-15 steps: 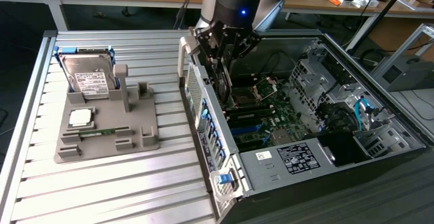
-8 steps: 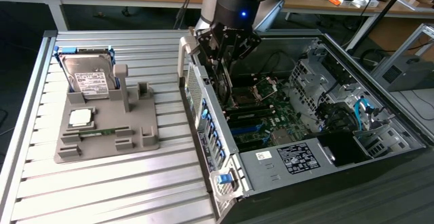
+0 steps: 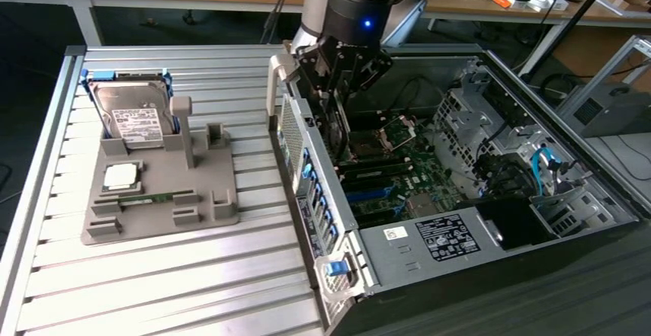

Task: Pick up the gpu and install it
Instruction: 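Pick up the gpu and move the gpu toward the slot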

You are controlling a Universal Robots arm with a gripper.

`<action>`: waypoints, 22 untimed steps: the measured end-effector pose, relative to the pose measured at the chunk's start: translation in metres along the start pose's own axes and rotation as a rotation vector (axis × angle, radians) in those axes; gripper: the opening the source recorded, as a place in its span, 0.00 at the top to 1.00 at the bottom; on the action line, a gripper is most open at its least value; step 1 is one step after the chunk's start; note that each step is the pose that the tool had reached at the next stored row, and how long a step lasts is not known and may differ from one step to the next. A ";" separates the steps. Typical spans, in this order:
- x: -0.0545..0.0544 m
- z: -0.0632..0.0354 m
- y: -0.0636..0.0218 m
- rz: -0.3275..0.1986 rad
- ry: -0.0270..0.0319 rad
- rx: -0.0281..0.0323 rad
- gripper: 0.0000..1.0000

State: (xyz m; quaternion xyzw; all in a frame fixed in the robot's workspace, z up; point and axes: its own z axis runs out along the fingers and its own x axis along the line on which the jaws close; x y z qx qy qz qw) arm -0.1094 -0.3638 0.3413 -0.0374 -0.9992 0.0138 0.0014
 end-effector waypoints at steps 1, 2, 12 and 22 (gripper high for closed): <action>-0.001 0.0002 0.0001 0.000 0.0000 0.0001 0.73; -0.002 0.0005 0.0001 0.000 0.0000 0.0001 0.73; -0.011 0.0035 0.0007 0.000 0.0001 0.0017 0.73; -0.018 0.0058 0.0012 0.000 0.0001 0.0026 0.73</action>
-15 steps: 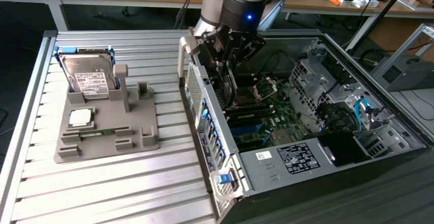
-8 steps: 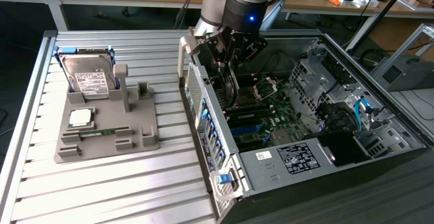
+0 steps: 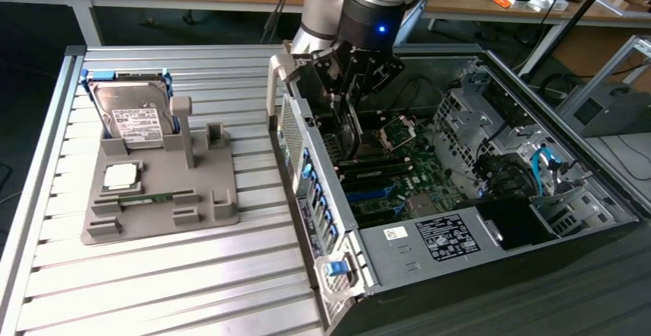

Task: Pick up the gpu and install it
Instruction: 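Pick up the gpu and move the gpu toward the slot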

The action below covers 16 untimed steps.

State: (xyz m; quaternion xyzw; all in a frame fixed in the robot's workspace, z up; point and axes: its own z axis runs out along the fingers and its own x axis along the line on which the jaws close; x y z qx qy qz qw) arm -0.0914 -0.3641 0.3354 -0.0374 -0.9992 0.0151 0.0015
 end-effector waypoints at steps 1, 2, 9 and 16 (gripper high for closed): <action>-0.001 0.0001 0.0001 0.000 0.0000 -0.0001 0.73; -0.002 0.0001 0.0002 0.000 0.0000 0.0000 0.73; -0.011 0.0005 0.0009 0.000 0.0000 -0.0001 0.73; -0.016 0.0007 0.0012 0.000 0.0000 -0.0001 0.73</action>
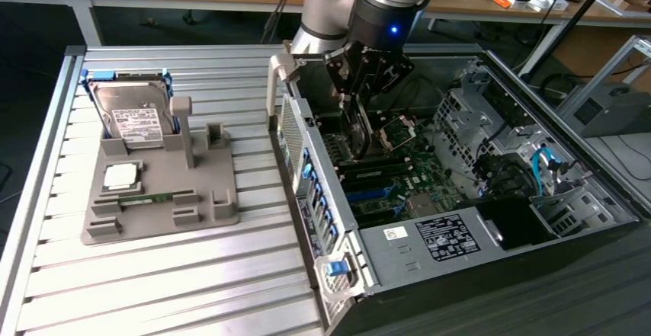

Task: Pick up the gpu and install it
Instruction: 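Pick up the gpu and move the gpu toward the slot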

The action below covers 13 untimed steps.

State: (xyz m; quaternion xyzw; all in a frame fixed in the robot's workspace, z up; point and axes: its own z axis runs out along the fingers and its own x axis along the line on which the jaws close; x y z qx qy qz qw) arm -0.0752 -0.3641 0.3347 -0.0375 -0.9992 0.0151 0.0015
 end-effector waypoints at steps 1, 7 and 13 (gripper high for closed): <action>-0.001 0.0000 0.0000 0.000 0.0000 0.0000 0.73; -0.005 0.0002 0.0004 0.000 0.0000 0.0000 0.73; -0.010 0.0003 0.0007 0.000 0.0000 0.0000 0.73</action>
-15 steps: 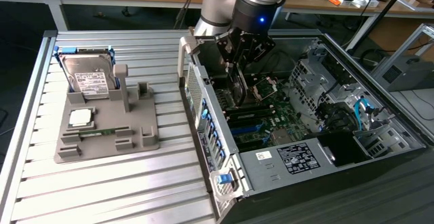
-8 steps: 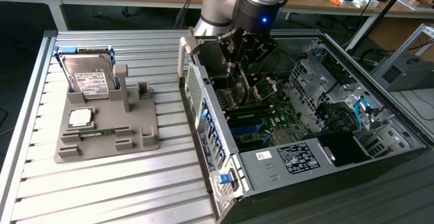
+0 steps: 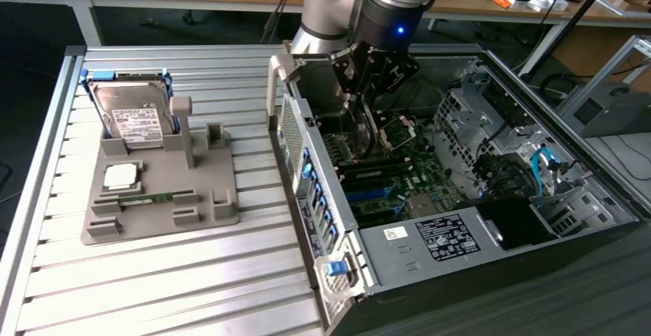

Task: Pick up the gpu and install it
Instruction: 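Pick up the gpu and move the gpu toward the slot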

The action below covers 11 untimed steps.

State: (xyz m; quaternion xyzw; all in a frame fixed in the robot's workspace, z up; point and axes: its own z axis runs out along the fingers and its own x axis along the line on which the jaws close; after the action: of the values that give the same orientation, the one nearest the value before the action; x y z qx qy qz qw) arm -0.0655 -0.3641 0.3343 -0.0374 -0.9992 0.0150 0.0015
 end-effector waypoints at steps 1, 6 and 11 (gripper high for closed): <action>-0.001 0.0000 0.0001 0.000 0.0000 0.0001 0.73; -0.006 0.0002 0.0004 0.000 -0.0001 0.0000 0.73; -0.008 0.0003 0.0006 0.000 0.0000 0.0000 0.73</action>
State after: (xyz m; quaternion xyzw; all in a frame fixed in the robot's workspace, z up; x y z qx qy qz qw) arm -0.0571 -0.3641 0.3340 -0.0374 -0.9992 0.0151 0.0015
